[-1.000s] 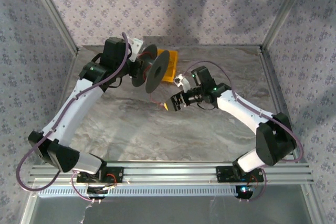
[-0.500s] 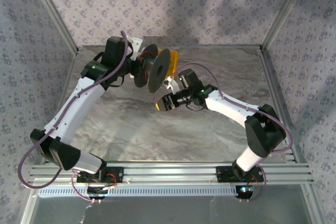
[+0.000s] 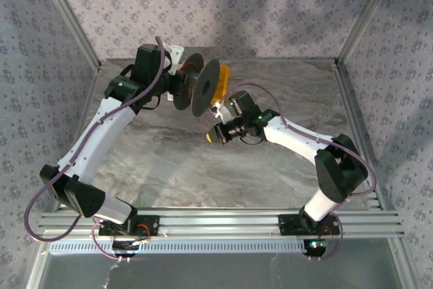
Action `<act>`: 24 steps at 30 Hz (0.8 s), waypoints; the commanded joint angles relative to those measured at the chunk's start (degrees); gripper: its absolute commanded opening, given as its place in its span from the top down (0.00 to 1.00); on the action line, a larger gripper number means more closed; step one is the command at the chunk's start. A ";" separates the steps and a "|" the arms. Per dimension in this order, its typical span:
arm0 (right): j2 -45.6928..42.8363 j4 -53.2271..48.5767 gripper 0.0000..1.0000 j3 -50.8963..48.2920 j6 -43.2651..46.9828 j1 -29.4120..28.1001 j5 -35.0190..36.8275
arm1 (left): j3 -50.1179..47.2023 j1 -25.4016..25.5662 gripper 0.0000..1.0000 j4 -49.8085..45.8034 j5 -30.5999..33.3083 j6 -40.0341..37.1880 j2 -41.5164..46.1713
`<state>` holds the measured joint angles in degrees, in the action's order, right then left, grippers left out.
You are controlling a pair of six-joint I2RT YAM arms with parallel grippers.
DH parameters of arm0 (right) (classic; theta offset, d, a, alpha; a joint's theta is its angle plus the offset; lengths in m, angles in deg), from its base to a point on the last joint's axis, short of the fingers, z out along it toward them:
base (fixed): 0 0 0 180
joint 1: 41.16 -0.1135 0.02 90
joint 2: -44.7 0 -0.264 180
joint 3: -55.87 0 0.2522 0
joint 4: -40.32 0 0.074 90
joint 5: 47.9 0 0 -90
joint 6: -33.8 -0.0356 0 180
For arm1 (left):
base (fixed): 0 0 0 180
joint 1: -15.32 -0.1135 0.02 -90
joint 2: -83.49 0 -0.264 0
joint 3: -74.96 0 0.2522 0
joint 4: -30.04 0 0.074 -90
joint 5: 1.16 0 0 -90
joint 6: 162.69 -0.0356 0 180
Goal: Wrap the cables
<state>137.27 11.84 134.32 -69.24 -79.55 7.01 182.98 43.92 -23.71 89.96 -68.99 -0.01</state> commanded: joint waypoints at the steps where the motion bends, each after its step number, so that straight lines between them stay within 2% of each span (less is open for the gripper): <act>1: -0.03 -1.98 1.00 1.11 0.28 0.05 0.02 | 3.21 -0.27 1.00 3.28 1.05 -0.21 0.54; 6: -0.98 -3.52 1.00 1.33 1.18 -0.27 0.36 | 3.64 -0.67 1.00 3.13 2.57 0.28 -0.21; 9: -1.98 -7.78 1.00 3.16 3.39 -1.77 1.90 | 5.33 -1.18 1.00 1.52 5.31 1.83 -2.19; 12: -2.95 -13.34 1.00 9.09 6.11 -4.33 3.91 | 8.50 -1.29 1.00 -3.89 8.48 2.19 -6.01; 17: -2.86 -22.98 1.00 22.22 10.20 -8.68 6.56 | 8.21 -0.75 1.00 -6.36 12.33 2.44 -10.10; 21: -2.32 -27.55 1.00 32.35 13.06 -8.69 9.41 | 6.18 0.22 1.00 -6.27 13.39 1.92 -10.49; 24: -0.80 -31.44 1.00 40.13 16.11 -6.31 9.87 | 5.19 0.84 1.00 -7.00 13.13 0.70 -10.32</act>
<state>136.97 -14.02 167.28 -58.38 -87.12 16.87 188.40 44.33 -33.10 99.80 -67.26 -11.33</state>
